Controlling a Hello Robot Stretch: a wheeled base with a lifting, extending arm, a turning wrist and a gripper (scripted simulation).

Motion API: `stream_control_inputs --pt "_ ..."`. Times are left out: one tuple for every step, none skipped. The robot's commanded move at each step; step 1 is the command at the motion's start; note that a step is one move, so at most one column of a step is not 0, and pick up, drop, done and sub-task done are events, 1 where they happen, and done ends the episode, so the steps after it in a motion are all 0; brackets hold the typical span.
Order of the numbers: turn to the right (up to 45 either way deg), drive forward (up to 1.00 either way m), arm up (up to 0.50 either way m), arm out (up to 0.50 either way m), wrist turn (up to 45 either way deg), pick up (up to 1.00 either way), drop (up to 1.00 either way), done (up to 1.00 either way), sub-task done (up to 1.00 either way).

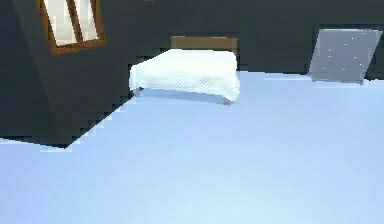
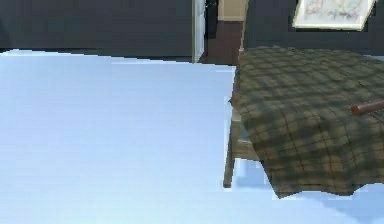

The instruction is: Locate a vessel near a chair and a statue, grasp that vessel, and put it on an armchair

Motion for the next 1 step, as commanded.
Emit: stream_control_inputs --pt "-21.0 0.0 0.0 0.0 0.0 0.0 0.0 0.0 0.0"
